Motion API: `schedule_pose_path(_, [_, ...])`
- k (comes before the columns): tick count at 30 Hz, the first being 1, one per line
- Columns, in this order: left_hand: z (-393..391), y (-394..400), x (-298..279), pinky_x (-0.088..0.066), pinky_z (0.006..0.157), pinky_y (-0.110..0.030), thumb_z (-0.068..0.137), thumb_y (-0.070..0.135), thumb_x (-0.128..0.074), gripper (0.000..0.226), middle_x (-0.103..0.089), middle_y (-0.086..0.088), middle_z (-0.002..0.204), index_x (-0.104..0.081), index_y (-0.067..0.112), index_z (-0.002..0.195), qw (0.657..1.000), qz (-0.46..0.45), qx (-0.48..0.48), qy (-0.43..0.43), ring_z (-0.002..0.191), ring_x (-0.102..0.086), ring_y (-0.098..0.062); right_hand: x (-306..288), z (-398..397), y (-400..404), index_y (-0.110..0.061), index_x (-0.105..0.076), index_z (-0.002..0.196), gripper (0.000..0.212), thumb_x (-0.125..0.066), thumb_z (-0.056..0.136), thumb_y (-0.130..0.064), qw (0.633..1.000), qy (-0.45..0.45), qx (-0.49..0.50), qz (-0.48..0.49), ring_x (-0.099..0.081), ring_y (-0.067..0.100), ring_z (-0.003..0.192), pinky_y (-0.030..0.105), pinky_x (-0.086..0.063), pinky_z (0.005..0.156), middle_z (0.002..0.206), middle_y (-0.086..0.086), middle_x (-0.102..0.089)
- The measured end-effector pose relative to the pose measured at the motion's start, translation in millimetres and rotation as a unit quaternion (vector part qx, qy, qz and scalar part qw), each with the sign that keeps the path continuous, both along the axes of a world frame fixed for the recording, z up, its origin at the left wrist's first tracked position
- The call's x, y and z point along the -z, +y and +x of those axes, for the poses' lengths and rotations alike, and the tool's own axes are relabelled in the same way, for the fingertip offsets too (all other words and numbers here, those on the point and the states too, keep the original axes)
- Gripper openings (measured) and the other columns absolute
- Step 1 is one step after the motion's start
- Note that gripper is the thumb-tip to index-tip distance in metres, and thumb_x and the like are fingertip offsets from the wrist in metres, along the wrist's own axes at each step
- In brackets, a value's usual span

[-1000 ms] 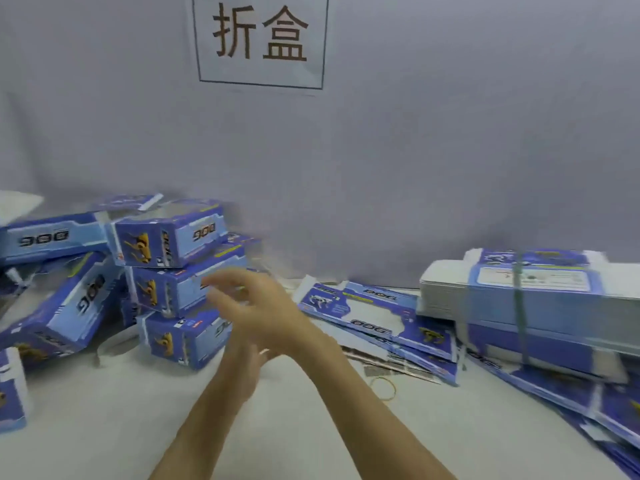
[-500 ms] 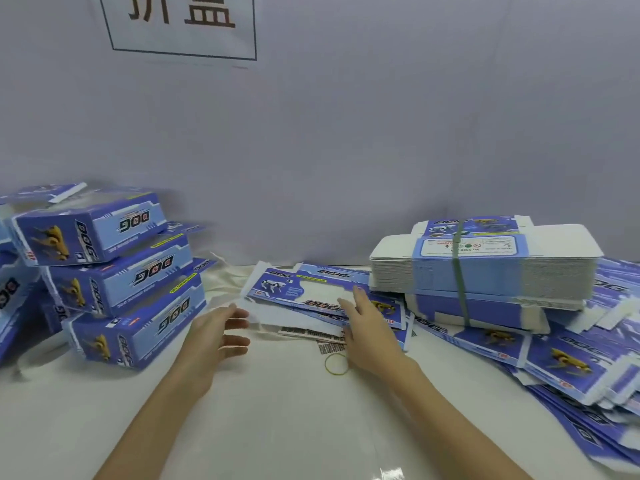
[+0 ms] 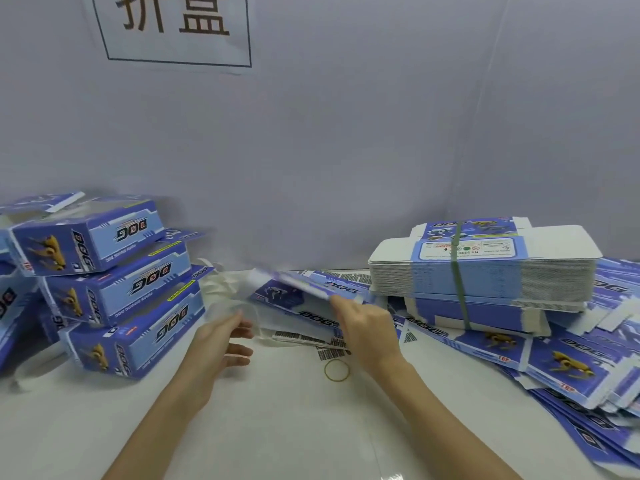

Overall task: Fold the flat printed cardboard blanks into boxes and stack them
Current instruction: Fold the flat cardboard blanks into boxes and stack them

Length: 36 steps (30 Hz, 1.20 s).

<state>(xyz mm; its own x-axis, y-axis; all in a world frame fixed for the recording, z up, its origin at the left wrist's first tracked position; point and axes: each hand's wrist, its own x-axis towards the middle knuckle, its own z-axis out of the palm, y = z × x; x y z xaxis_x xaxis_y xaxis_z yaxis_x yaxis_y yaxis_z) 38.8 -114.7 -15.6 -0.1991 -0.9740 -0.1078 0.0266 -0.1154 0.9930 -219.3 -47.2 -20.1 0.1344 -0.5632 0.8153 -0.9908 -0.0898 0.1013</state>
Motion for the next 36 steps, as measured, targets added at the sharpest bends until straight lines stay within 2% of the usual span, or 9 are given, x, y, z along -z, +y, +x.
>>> schedule_pose_path(4, [-5.2,7.1,-7.1,-0.063,0.082,-0.047,0.089,0.057,-0.068,0.052,-0.071,-0.007,0.116,-0.065,0.024,0.129,0.999,-0.029,0.006,0.015,0.094,-0.075,-0.024,-29.9,19.1,7.1,-0.002,-0.076,0.116,0.022,-0.061,0.105,-0.013,0.958,-0.248,-0.066,-0.125,-0.075,0.016,0.077,0.024,-0.061,0.058,0.1,0.012,-0.08])
schedule_pose_path(7, [-7.5,10.4,-11.3,-0.056,0.094,-0.036,0.086,0.06,-0.069,0.069,-0.065,0.008,0.129,-0.047,0.036,0.147,0.995,-0.103,-0.006,0.001,0.105,-0.069,-0.003,-36.7,38.4,14.1,-0.01,-0.074,0.118,0.021,-0.06,0.106,-0.02,0.87,-0.471,-0.125,-0.066,-0.071,0.002,0.102,0.016,-0.06,0.072,0.113,-0.002,-0.078])
schedule_pose_path(10, [-7.7,11.9,-8.1,-0.048,0.09,-0.018,0.089,0.05,-0.075,0.052,-0.07,0.028,0.12,-0.053,0.044,0.136,0.981,-0.189,-0.049,-0.012,0.103,-0.065,0.014,-21.2,48.6,20.6,-0.017,-0.074,0.113,0.016,-0.058,0.108,-0.019,0.769,-0.615,-0.167,0.056,-0.073,0.007,0.105,0.019,-0.06,0.073,0.112,-0.006,-0.078])
schedule_pose_path(14, [3.6,4.5,-10.5,-0.057,0.087,-0.029,0.091,0.027,-0.08,0.029,-0.078,0.02,0.104,-0.071,0.048,0.109,0.987,-0.152,-0.043,0.021,0.096,-0.075,-0.003,-22.0,40.7,26.0,-0.017,-0.073,0.116,0.023,-0.054,0.109,-0.027,0.608,-0.725,-0.229,0.229,-0.077,0.016,0.094,0.025,-0.058,0.061,0.117,0.007,-0.079])
schedule_pose_path(19, [9.0,4.1,-7.1,-0.054,0.087,-0.032,0.087,0.035,-0.081,0.036,-0.077,0.003,0.118,-0.071,0.034,0.121,0.989,-0.096,0.115,-0.02,0.107,-0.075,-0.019,-20.2,39.9,27.3,-0.024,-0.065,0.134,0.043,-0.066,0.095,-0.044,0.503,-0.798,-0.247,0.223,-0.076,0.027,0.112,0.044,-0.062,0.093,0.123,0.005,-0.078])
schedule_pose_path(22, [2.3,5.2,-5.4,-0.05,0.088,-0.018,0.088,0.047,-0.079,0.077,-0.063,0.015,0.13,-0.038,0.04,0.153,0.968,-0.178,0.069,-0.164,0.11,-0.066,-0.001,-17.5,44.7,28.0,-0.024,-0.064,0.131,0.032,-0.064,0.101,-0.034,0.481,-0.818,-0.254,0.189,-0.079,0.026,0.102,0.039,-0.066,0.073,0.116,0.005,-0.08])
schedule_pose_path(25, [-6.2,11.7,-3.3,-0.046,0.101,-0.027,0.081,0.076,-0.062,0.106,-0.043,0.011,0.137,-0.015,0.031,0.165,0.905,-0.281,0.049,-0.316,0.127,-0.049,-0.007,-15.3,50.9,27.6,-0.025,-0.063,0.131,0.026,-0.058,0.106,-0.031,0.478,-0.817,-0.268,0.177,-0.08,0.022,0.097,0.034,-0.065,0.067,0.113,0.003,-0.081])
schedule_pose_path(29, [-21.4,22.7,-0.4,-0.041,0.116,-0.04,0.067,0.092,-0.054,0.124,-0.037,0.002,0.152,-0.009,0.032,0.166,0.915,-0.256,0.057,-0.307,0.142,-0.037,-0.018,-7.5,62.7,26.2,-0.029,-0.061,0.135,0.03,-0.056,0.105,-0.033,0.507,-0.799,-0.277,0.168,-0.078,0.021,0.103,0.036,-0.066,0.074,0.117,-0.002,-0.08])
schedule_pose_path(36, [-28.5,29.7,-5.3,-0.047,0.114,-0.043,0.06,0.082,-0.072,0.121,-0.037,0.008,0.15,-0.019,0.04,0.161,0.94,-0.237,0.059,-0.239,0.14,-0.041,-0.012,-4.6,66.1,24.6,-0.039,-0.055,0.136,0.047,-0.062,0.091,-0.05,0.565,-0.759,-0.278,0.167,-0.076,0.018,0.111,0.035,-0.065,0.08,0.123,-0.009,-0.077])
